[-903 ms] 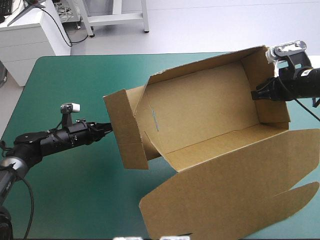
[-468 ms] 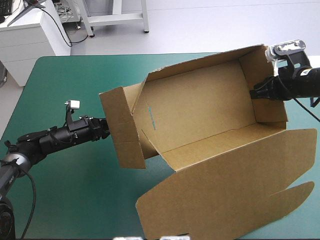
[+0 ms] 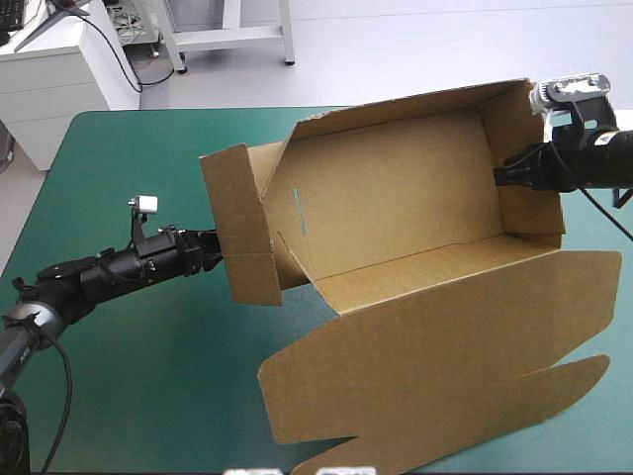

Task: Fold the box

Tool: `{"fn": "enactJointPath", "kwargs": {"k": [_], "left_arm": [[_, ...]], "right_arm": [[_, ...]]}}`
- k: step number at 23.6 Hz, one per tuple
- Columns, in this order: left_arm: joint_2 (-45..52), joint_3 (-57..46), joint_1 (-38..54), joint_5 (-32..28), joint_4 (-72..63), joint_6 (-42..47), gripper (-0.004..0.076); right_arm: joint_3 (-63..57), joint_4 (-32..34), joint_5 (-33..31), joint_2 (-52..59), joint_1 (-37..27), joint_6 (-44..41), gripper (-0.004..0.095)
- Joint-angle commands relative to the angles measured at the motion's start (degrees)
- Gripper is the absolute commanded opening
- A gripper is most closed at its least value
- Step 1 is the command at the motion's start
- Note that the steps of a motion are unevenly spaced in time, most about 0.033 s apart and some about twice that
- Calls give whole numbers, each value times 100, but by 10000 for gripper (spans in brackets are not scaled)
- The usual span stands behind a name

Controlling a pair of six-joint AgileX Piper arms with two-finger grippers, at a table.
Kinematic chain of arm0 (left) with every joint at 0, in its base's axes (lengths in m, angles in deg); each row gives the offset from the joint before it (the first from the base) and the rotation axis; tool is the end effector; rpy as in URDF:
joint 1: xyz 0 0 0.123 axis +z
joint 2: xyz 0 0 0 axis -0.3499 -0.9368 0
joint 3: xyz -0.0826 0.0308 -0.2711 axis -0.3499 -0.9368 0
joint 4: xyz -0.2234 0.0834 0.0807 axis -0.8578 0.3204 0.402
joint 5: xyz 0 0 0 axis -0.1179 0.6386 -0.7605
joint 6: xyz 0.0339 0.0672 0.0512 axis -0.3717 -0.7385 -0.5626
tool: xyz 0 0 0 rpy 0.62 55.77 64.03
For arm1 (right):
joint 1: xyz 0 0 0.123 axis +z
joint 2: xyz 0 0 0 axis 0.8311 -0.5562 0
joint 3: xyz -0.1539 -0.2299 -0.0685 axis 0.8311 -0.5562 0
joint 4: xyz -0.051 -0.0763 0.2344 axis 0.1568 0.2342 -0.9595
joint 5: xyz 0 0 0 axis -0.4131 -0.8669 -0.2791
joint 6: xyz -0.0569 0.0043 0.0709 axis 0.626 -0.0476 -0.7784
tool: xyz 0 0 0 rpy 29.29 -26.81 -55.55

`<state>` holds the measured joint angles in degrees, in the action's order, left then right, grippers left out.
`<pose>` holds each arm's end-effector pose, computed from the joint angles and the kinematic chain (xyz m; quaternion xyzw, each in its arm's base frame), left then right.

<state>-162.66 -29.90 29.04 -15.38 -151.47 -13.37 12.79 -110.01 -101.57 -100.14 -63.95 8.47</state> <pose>0.2621 -0.0446 0.2621 0.0958 0.7585 -0.5077 0.3972 0.2704 0.0032 0.4505 -0.1393 0.8983 0.1323 0.3952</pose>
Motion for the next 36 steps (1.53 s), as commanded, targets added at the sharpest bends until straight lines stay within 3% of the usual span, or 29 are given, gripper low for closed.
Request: {"fn": "enactJointPath", "kwargs": {"k": [1, 12, 21, 27, 32, 36], "left_arm": [[162, 252, -277, 817, -599, -9, 561], [162, 1072, -842, 817, -917, 143, 561], [162, 1349, -842, 817, -855, 166, 561], [248, 1349, -842, 817, -1022, 102, 561], [284, 1572, -1167, 773, -1041, 59, 561], [284, 1828, -1495, 27, -807, 16, 561]], "right_arm": [[115, -252, 357, 60, -33, -111, -9], [115, 161, 912, -8, 163, -372, -7], [115, 2571, 2139, -8, 1789, -2095, -5], [115, 2913, 2380, -264, 1933, -2346, -5], [115, 2799, 2404, -433, 1967, -2372, -5], [115, 2753, 2428, -463, 1967, -2372, -5]]}}
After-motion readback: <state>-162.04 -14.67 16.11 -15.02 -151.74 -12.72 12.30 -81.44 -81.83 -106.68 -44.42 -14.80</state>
